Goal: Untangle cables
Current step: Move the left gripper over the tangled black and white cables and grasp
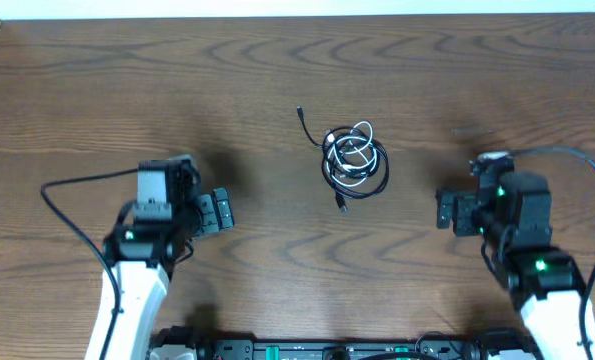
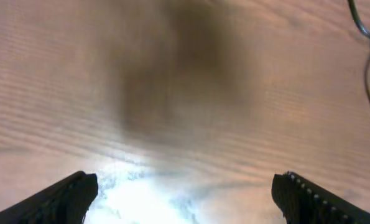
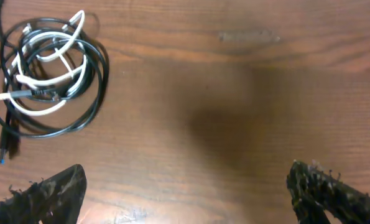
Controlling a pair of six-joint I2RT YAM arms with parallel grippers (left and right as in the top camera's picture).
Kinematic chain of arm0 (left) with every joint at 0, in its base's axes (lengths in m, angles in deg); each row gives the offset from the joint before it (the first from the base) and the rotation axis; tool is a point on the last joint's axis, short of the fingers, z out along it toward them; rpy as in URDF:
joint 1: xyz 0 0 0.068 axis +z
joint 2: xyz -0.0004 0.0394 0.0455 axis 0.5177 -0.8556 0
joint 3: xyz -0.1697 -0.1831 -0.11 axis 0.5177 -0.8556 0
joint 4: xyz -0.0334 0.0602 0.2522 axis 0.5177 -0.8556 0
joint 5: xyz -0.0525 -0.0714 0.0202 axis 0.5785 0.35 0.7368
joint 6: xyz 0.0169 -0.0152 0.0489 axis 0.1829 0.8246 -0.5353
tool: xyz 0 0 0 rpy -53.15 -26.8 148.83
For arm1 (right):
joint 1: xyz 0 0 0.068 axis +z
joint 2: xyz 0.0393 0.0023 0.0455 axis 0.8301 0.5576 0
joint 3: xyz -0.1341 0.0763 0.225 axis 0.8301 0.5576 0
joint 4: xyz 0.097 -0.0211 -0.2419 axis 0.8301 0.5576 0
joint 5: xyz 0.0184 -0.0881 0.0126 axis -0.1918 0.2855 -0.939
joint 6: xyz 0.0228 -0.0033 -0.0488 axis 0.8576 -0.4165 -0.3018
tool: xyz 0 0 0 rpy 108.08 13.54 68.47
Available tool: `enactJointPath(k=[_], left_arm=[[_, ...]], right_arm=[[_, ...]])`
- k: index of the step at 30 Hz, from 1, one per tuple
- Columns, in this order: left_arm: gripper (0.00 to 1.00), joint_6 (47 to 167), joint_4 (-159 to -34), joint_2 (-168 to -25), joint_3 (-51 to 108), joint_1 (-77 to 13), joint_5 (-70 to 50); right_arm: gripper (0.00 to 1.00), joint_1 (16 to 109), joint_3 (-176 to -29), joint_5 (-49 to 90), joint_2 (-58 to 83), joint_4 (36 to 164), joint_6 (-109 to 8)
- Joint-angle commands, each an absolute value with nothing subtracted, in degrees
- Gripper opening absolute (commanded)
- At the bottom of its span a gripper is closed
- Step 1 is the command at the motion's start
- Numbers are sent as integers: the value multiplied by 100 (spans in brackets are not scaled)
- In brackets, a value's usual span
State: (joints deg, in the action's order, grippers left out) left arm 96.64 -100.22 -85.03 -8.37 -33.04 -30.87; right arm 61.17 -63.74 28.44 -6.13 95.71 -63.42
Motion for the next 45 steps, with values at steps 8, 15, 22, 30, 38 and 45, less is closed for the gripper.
enactJointPath(k=[8,15,22,30,38,45], left_arm=[[95,9566,-11805,-9089,450,-3274,-2907],[95,9660,-11832,-9030,450,-3274,-2558],[95,9830,-10894,-8989,584,-3276,-1814],[95,9850,-10754,-9109,1543,-3482,-2391],[96,9848,-10730,-9874,2147,-4161,-2529],[95,9850,-10782,-10862,2780,-4719,-2529]], right_arm=[[99,6130,-8094,2736,239,11036,-6310],[99,6130,-8243,2391,19,11003,-6307],[99,6130,-8243,2398,-36,10870,-6307],[99,6130,-8243,2398,-36,10806,-6305],[99,6137,-8243,2393,-32,10747,-6262],[99,6137,-8243,2395,-32,10745,-6262]])
